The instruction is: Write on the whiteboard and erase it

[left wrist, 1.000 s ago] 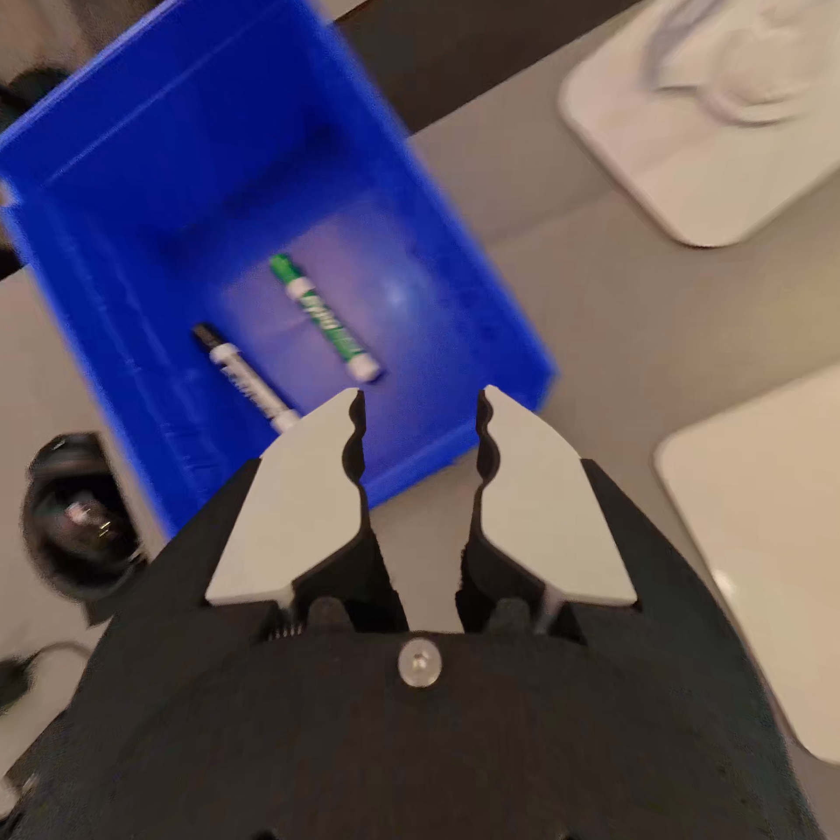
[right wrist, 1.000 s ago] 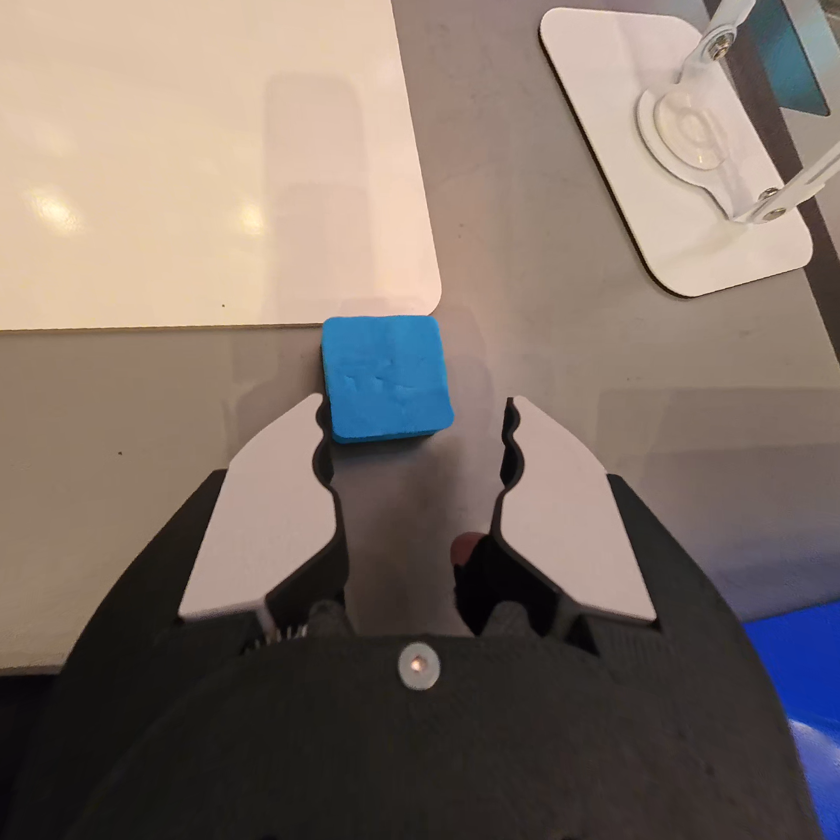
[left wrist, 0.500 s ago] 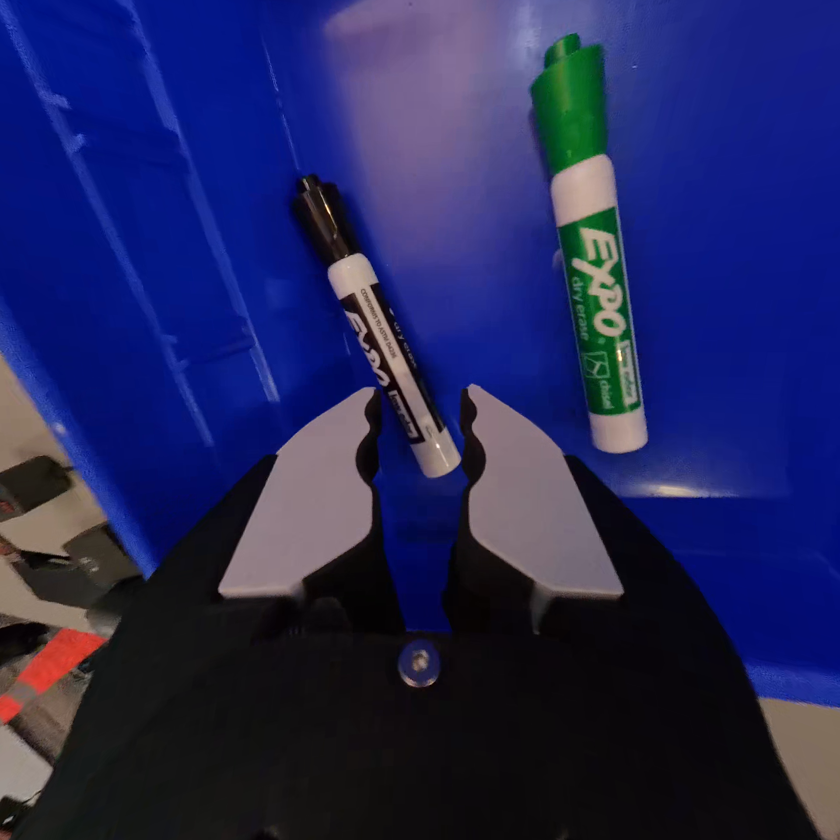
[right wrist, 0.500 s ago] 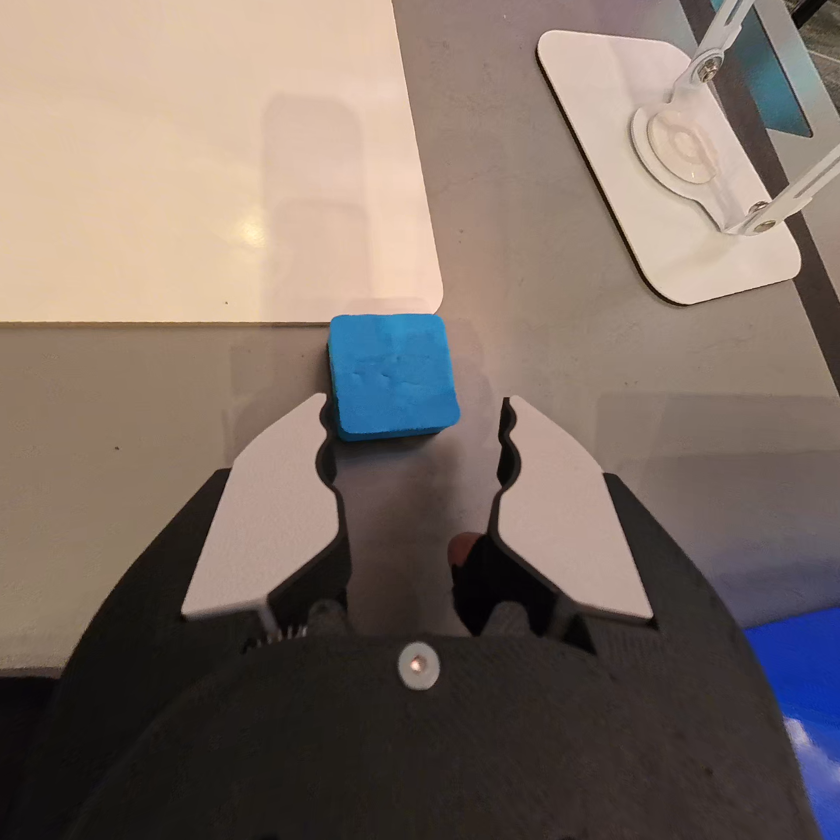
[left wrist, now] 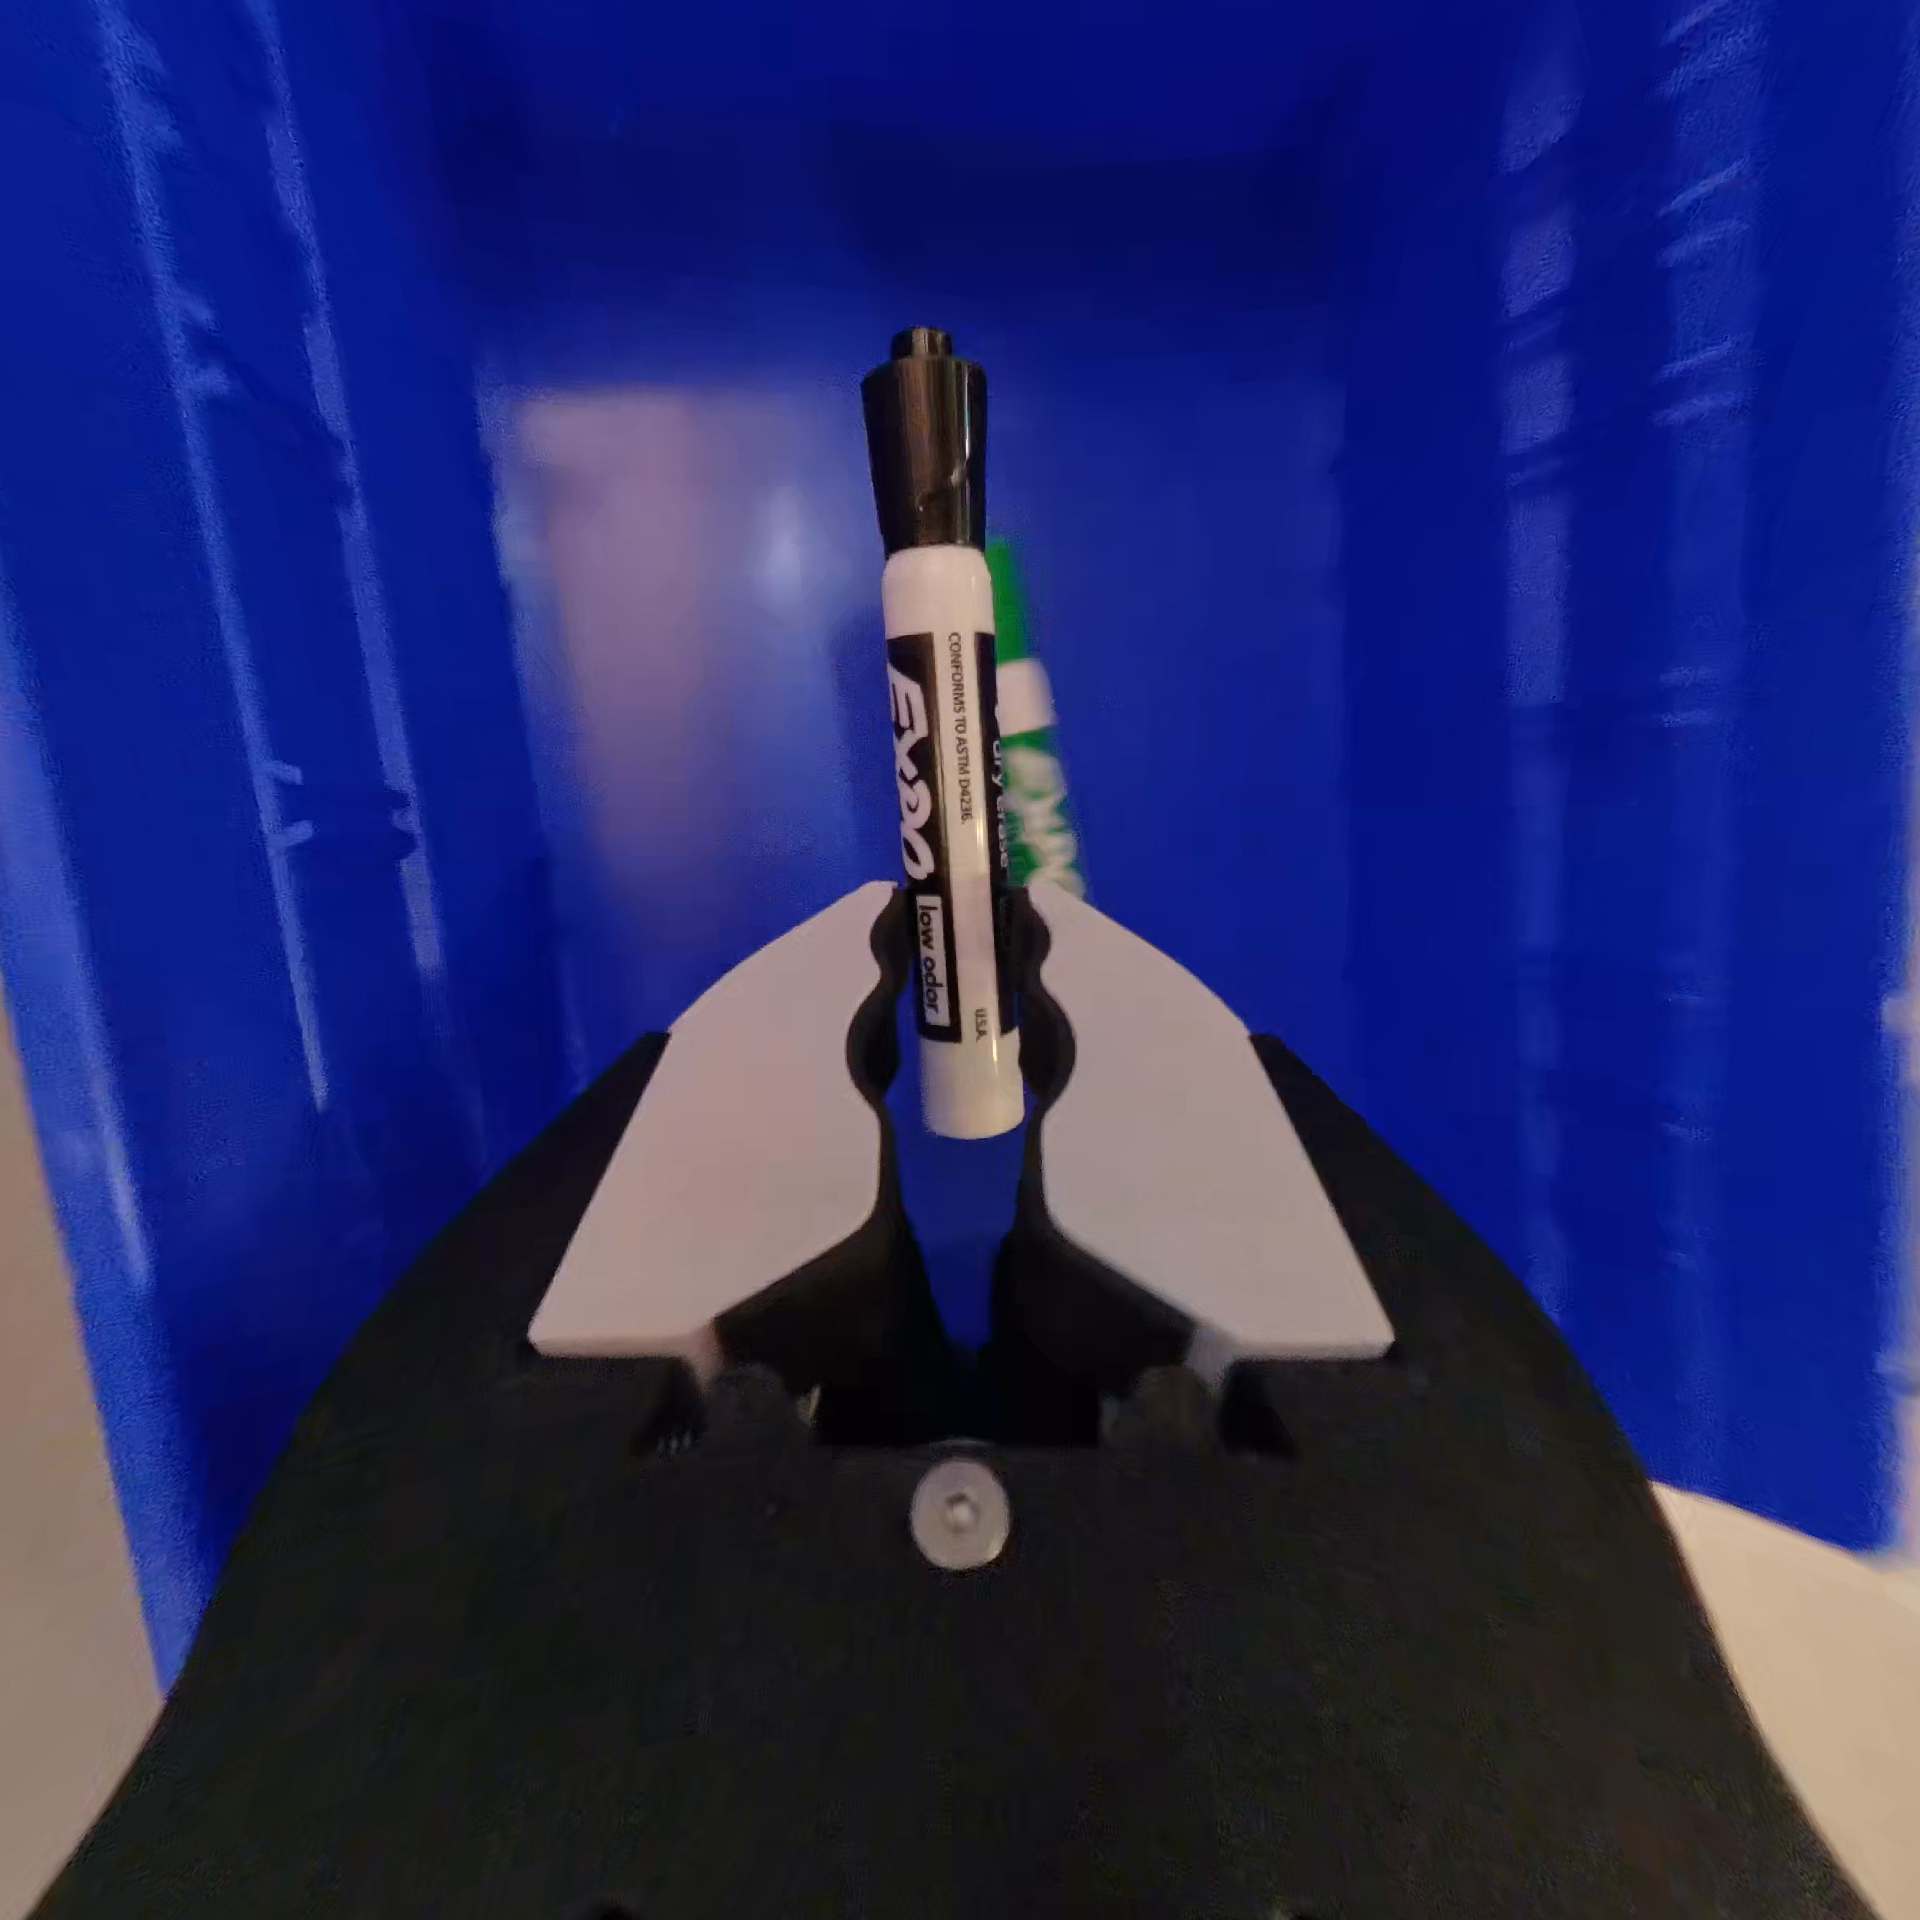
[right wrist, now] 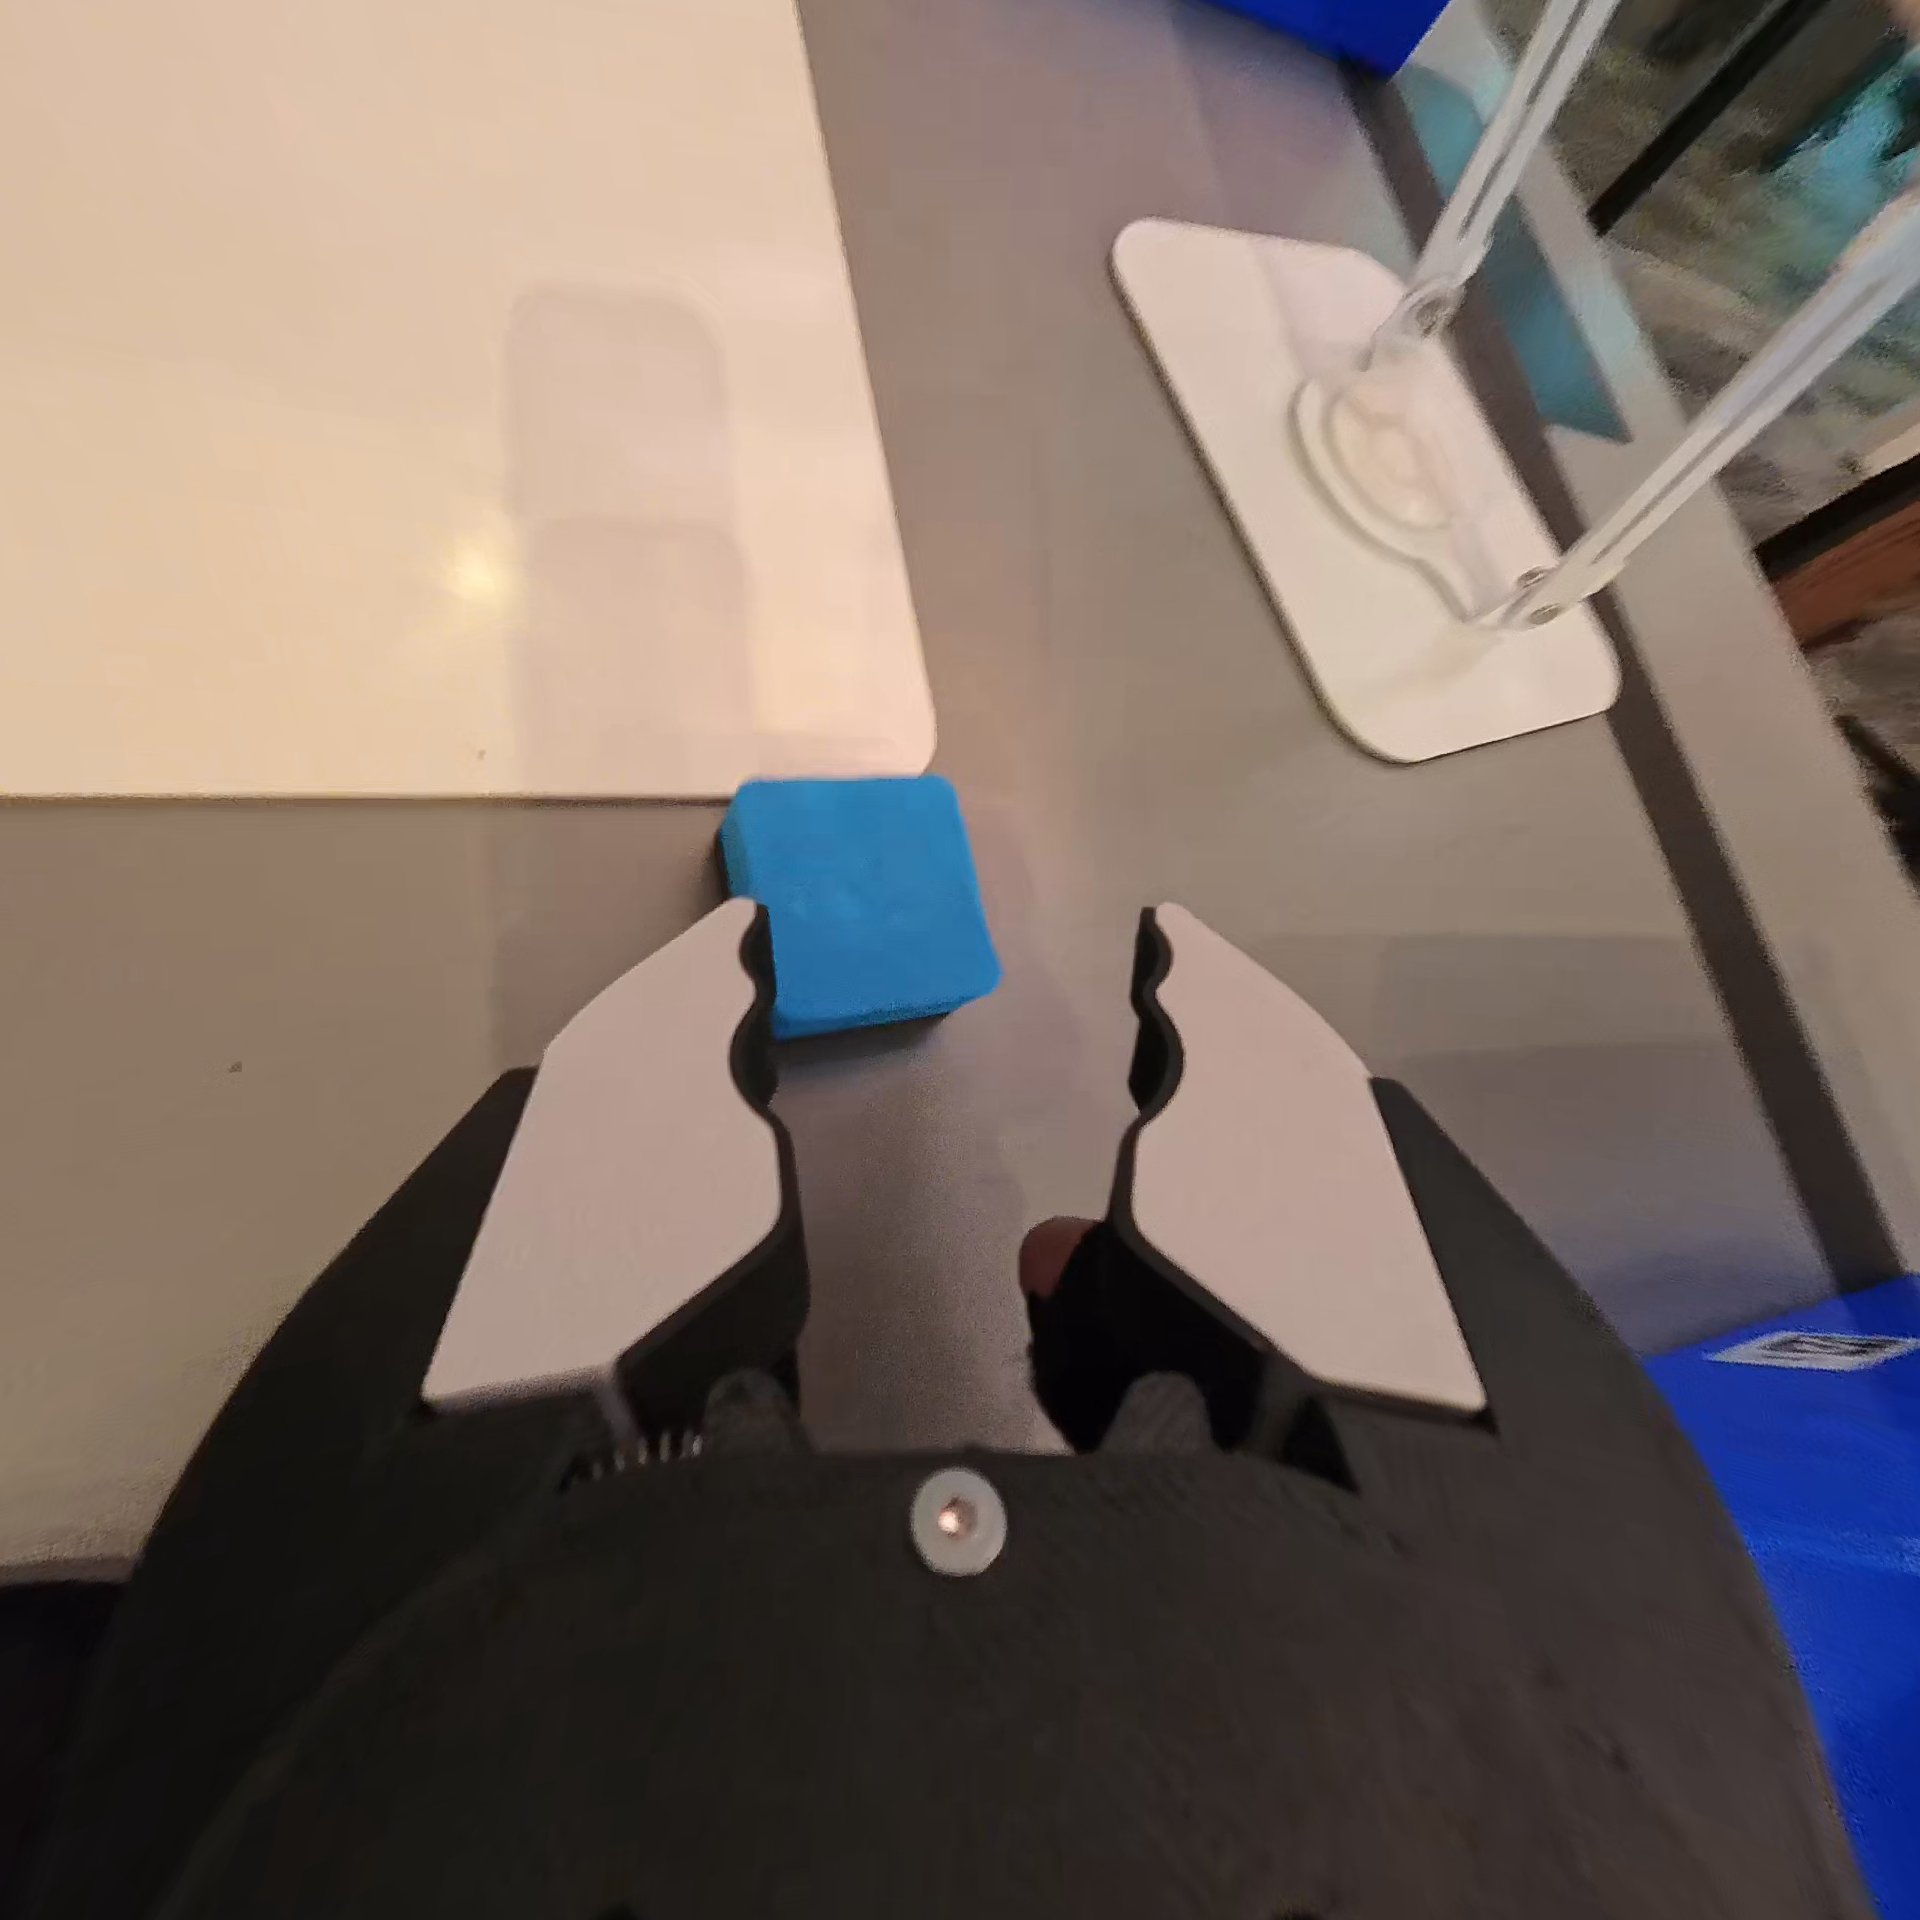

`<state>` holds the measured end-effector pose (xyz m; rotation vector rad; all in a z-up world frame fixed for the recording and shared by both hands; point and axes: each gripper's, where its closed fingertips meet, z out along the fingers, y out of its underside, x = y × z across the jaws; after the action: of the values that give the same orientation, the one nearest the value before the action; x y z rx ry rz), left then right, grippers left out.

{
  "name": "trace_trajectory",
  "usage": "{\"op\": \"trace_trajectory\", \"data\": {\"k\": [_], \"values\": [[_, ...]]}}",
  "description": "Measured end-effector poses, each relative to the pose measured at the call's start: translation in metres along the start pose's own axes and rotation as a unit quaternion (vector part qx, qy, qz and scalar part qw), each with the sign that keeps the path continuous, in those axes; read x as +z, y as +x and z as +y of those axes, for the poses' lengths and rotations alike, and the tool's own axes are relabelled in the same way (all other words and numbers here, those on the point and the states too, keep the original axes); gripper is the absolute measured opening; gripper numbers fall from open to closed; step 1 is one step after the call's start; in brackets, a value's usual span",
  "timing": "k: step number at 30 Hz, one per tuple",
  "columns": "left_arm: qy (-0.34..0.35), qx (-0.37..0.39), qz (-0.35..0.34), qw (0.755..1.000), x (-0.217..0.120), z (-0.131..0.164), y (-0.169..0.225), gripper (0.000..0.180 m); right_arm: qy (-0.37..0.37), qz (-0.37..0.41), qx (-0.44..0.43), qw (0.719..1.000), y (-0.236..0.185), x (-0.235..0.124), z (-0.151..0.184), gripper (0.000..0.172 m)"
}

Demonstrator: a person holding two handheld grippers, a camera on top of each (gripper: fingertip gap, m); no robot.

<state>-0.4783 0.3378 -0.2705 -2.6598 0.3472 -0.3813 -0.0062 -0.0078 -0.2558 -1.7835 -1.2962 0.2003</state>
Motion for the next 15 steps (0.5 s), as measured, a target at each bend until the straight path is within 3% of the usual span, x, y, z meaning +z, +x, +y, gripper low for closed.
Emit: {"op": "trace_trajectory", "data": {"k": [2, 4, 6, 9, 13, 15], "values": [[0.096, 0.004, 0.079, 0.992, -0.032, -0.017, 0.031, 0.02, 0.014, 0.032, -0.016, 0.999, 0.008, -0.007, -0.018, 0.067], [0.182, 0.006, 0.165, 0.969, -0.074, -0.026, 0.066, 0.019, 0.021, 0.069, -0.043, 0.996, 0.014, -0.014, -0.041, 0.067], [0.272, 0.01, 0.279, 0.921, -0.124, -0.031, 0.114, 0.019, 0.043, 0.127, -0.069, 0.989, 0.023, -0.022, -0.074, 0.067], [0.352, 0.017, 0.423, 0.835, -0.186, -0.022, 0.186, 0.019, 0.092, 0.225, -0.09, 0.966, 0.036, -0.034, -0.137, 0.069], [0.377, 0.04, 0.547, 0.746, -0.227, 0.006, 0.281, 0.019, 0.206, 0.311, -0.062, 0.926, 0.033, -0.04, -0.225, 0.067], [0.368, 0.037, 0.603, 0.707, -0.24, 0.018, 0.32, 0.019, 0.225, 0.34, -0.088, 0.909, 0.03, -0.031, -0.254, 0.069]]}}
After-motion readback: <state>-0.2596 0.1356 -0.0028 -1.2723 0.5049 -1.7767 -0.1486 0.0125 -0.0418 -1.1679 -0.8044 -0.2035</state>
